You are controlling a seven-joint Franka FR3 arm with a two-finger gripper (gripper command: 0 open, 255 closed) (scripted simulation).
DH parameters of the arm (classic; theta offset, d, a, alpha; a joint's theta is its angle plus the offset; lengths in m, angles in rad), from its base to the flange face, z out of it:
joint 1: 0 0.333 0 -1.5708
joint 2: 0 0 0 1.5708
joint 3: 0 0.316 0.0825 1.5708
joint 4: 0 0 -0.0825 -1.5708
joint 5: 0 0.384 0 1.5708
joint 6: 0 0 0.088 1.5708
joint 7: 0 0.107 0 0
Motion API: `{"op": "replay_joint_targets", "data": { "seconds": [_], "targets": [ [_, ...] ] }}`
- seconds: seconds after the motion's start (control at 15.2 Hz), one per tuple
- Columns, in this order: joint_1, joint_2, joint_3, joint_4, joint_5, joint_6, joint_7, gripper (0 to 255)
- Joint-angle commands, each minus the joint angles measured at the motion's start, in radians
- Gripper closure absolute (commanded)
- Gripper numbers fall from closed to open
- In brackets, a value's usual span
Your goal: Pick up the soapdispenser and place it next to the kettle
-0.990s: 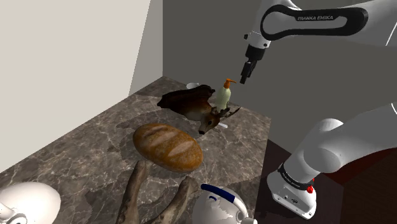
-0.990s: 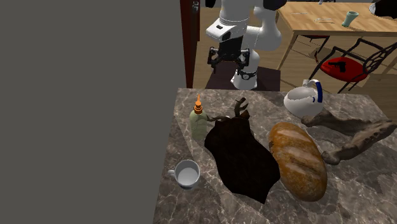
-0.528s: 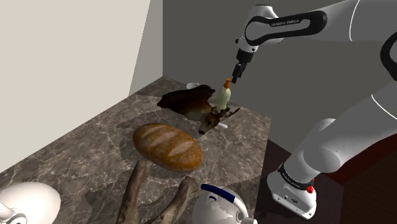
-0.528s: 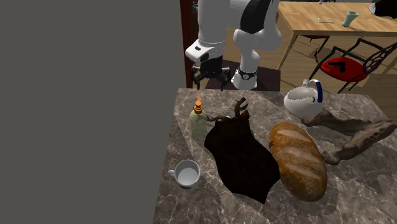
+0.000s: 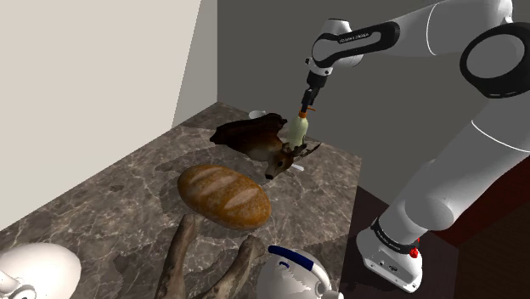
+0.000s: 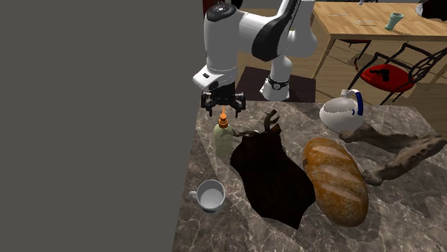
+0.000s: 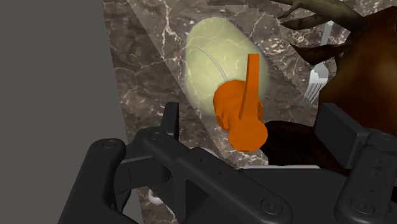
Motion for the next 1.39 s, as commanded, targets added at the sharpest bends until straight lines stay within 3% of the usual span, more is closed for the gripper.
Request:
{"op": "replay_joint_targets", "data": {
  "seconds": [0.0,0.2,0.73,0.79,1.32],
  "targets": [
    [0.000,0.015,-0.001,-0.011,0.006,0.026,-0.005,0],
    [0.000,0.036,-0.001,-0.038,0.014,0.073,-0.011,0],
    [0.000,0.036,-0.001,-0.038,0.014,0.073,-0.010,0],
    [0.000,0.036,-0.001,-0.038,0.014,0.073,-0.010,255],
    [0.000,0.035,-0.001,-0.039,0.013,0.073,-0.010,255]
  ]
}}
